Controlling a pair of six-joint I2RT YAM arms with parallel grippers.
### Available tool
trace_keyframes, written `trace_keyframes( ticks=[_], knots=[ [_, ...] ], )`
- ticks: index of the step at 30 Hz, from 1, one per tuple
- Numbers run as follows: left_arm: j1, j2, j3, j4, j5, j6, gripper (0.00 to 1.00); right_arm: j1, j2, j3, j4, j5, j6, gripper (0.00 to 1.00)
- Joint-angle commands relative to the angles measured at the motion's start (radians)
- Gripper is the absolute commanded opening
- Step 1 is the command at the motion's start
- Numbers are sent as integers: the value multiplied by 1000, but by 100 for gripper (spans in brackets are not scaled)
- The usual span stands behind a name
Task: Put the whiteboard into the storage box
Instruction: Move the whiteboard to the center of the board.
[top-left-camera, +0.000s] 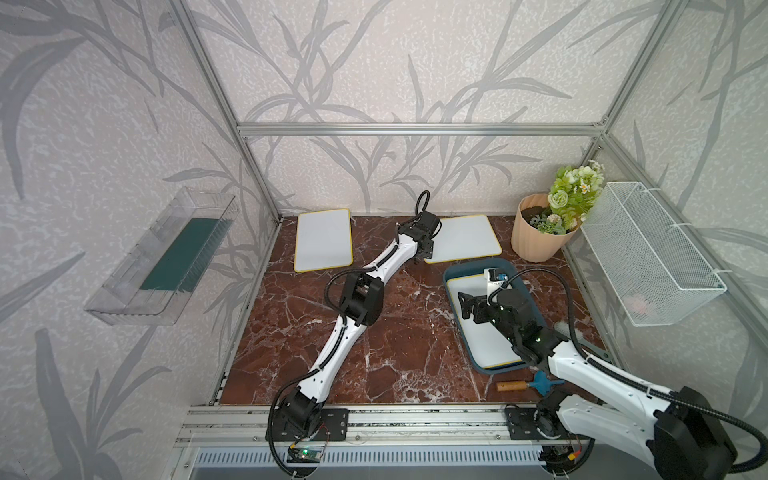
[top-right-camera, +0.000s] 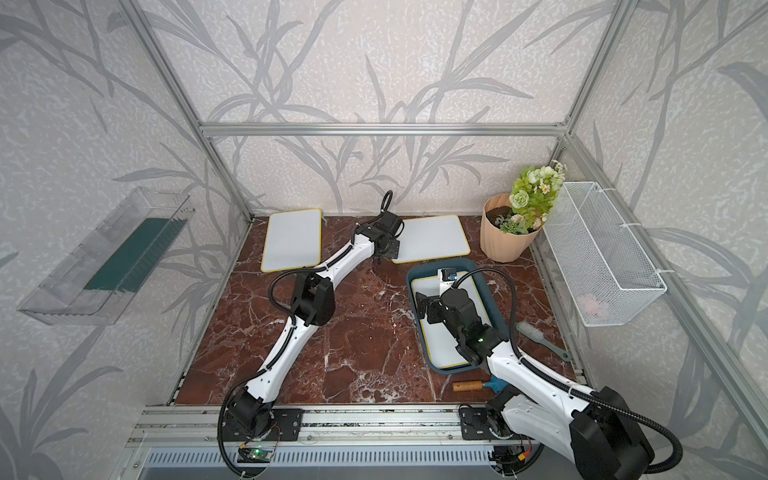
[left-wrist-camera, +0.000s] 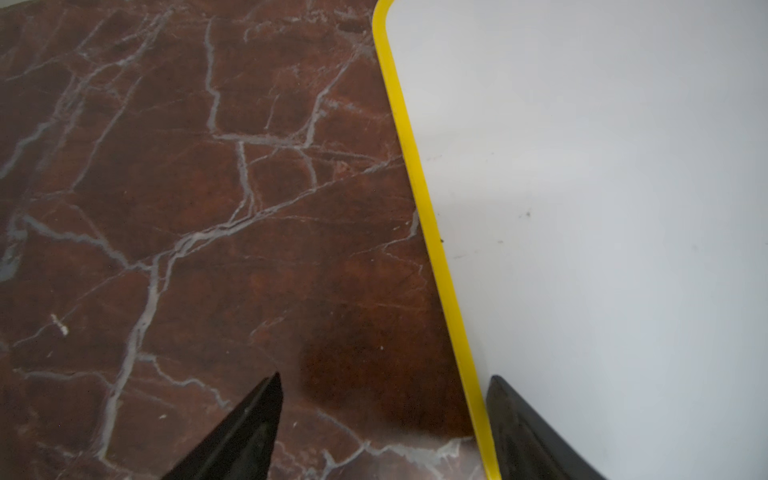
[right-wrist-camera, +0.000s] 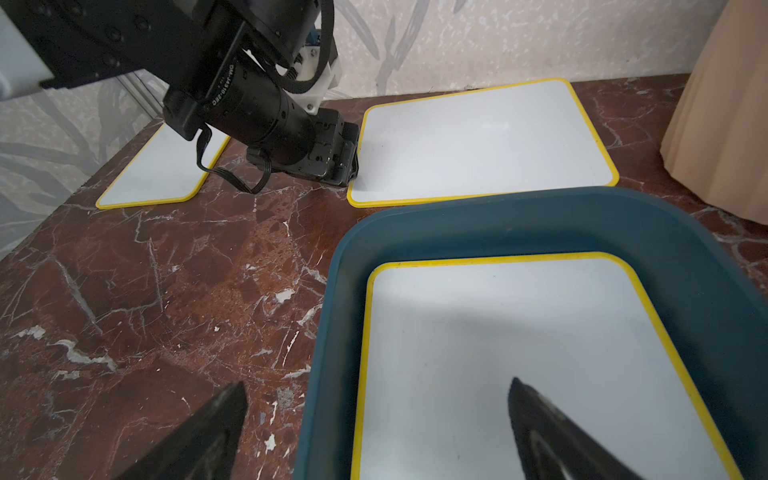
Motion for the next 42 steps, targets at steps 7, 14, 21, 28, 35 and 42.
trace_keyframes(
  ticks=[7,14,21,28,35,42],
  knots=[
    [14,-58,-131,-98,-41,30,79,8,-28,-15,32,18,10,99],
    [36,-146,-273,-90,-115,11,79,8,-36,-21,32,23,13,99],
    [65,-201,-356,-113,-105,-9,78,8,-39,-21,30,22,16,99],
    [118,-374,-667,25,-55,-47,77,11,-36,-15,22,21,18,99],
    [168,-546,-956,133,-32,-84,77,28,-33,9,-9,37,8,99],
    [198,-685,-1173,213,-2,-145,77,102,22,93,-79,71,-7,99]
  ],
)
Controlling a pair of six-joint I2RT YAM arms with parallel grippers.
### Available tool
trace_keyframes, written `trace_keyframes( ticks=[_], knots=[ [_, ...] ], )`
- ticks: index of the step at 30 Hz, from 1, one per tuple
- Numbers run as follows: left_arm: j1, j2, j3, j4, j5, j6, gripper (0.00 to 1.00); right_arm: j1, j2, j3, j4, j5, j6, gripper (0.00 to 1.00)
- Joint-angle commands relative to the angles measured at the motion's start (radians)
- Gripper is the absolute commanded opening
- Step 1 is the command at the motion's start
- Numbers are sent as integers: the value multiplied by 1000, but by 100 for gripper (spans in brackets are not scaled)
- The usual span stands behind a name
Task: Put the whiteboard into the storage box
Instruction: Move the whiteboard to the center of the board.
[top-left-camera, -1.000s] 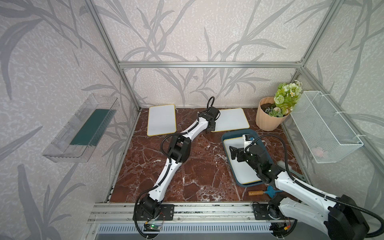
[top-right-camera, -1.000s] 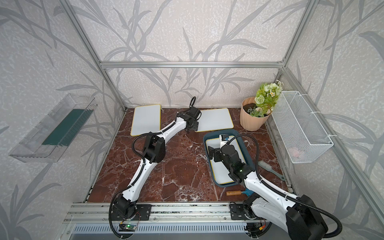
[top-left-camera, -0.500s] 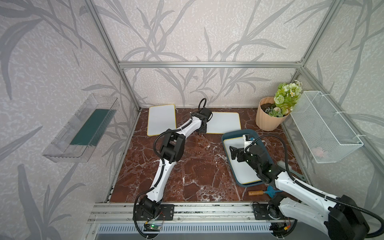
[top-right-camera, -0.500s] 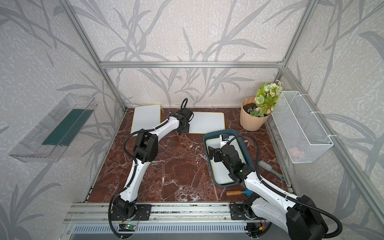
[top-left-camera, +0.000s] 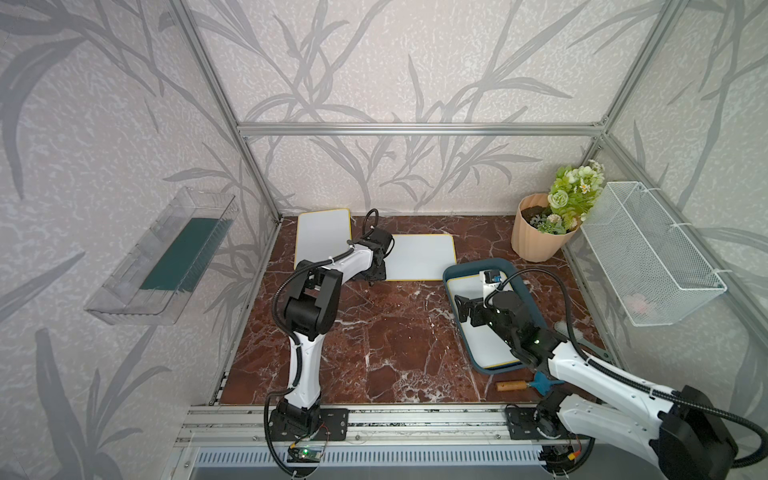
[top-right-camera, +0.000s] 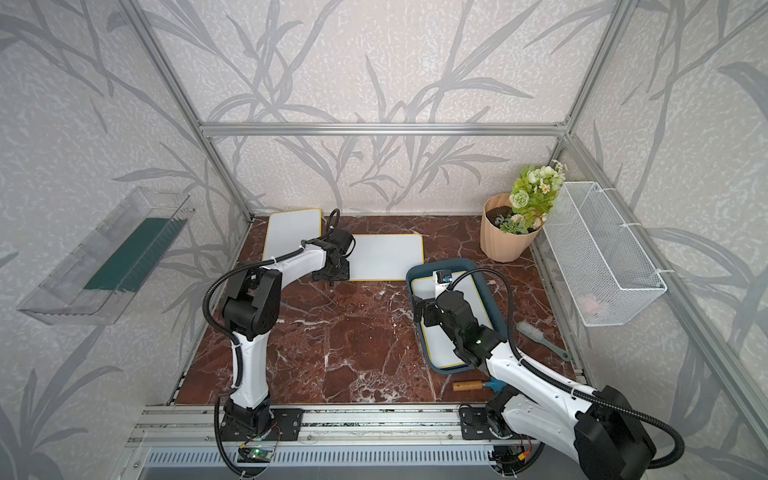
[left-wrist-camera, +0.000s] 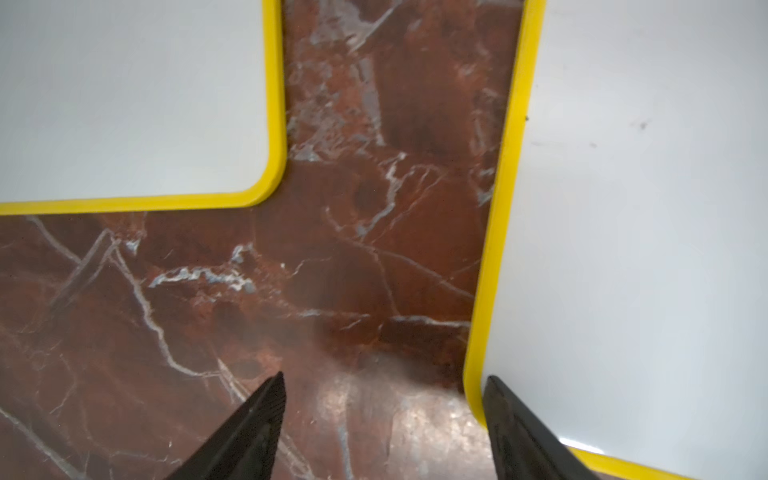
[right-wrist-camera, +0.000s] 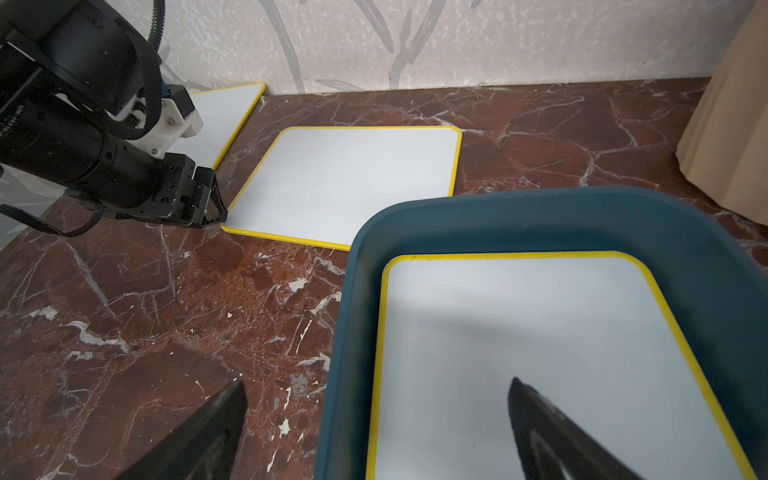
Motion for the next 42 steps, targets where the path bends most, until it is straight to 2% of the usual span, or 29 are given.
trace_keyframes(
  ticks=[1,11,17,24,30,37,40,42],
  knots=[
    [6,-48,-100,2,27,-44,77,45,27,74,-40,37,-6,99],
    [-16,-227,-372,74,71,-98,76,190,124,212,-111,103,44,99],
    [-85,-314,-478,77,70,-123,75,238,166,269,-162,138,86,99],
    [-257,-320,-497,51,61,-170,74,243,147,261,-184,157,128,99],
    [-355,-330,-511,58,82,-213,74,243,107,253,-212,183,144,99],
    [-378,-435,-524,63,93,-212,74,242,55,229,-210,226,155,99],
    [-370,-510,-510,61,87,-191,79,243,58,233,-223,231,167,99],
    [-355,-561,-492,58,76,-179,86,244,67,239,-215,224,176,99]
  ],
)
